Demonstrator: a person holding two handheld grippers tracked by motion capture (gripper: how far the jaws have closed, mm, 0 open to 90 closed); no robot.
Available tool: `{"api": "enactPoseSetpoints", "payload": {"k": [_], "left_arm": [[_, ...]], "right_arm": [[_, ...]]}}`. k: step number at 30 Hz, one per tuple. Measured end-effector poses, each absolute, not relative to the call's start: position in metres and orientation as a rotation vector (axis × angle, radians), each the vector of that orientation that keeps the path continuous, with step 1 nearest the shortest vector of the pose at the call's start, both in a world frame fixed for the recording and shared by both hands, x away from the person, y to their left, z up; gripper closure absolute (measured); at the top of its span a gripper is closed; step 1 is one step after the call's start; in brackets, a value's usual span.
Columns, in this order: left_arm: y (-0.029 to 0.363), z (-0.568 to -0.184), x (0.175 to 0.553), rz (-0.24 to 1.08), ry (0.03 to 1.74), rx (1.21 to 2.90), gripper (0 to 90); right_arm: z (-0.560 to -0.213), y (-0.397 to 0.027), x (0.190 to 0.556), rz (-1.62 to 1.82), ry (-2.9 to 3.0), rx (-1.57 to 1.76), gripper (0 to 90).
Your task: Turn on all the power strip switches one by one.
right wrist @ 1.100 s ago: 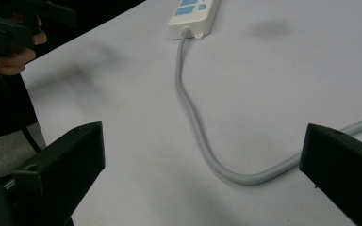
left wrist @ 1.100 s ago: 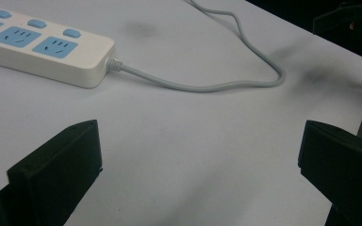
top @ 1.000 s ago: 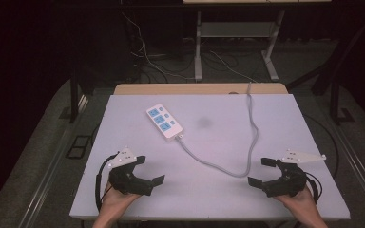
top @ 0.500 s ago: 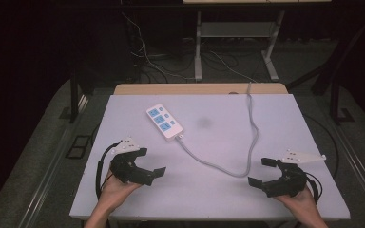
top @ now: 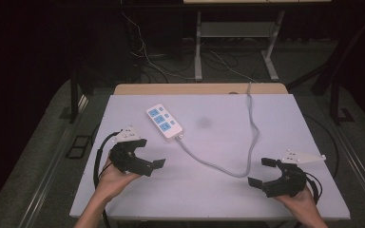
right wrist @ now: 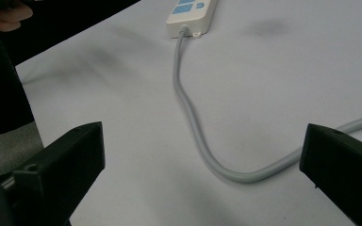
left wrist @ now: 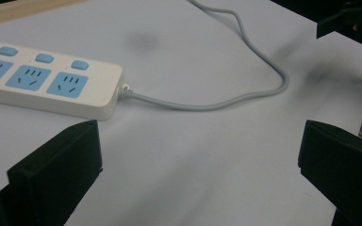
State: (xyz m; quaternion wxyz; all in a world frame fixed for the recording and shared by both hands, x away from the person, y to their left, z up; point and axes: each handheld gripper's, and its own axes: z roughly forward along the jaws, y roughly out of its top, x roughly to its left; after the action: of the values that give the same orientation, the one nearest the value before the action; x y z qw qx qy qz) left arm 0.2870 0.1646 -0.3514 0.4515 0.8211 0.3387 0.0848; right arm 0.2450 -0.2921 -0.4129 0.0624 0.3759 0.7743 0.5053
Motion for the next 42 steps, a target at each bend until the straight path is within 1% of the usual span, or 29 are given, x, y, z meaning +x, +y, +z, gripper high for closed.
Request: {"api": "enactPoseSetpoints", "payload": {"k": [14, 23, 42], "left_arm": [[0.162, -0.339, 0.308, 0.201, 0.833, 2.079, 0.0], [0.163, -0.335, 0.326, 0.189, 0.836, 2.095, 0.0], [0.164, -0.324, 0.367, 0.207, 0.84, 2.135, 0.0]], "right_arm": [[-0.413, -0.292, 0.245, 1.526, 2.34, 1.134, 0.6], [-0.413, -0.293, 0.244, 1.53, 2.34, 1.128, 0.6], [-0.413, -0.293, 0.245, 1.518, 2.342, 1.129, 0.6]]}}
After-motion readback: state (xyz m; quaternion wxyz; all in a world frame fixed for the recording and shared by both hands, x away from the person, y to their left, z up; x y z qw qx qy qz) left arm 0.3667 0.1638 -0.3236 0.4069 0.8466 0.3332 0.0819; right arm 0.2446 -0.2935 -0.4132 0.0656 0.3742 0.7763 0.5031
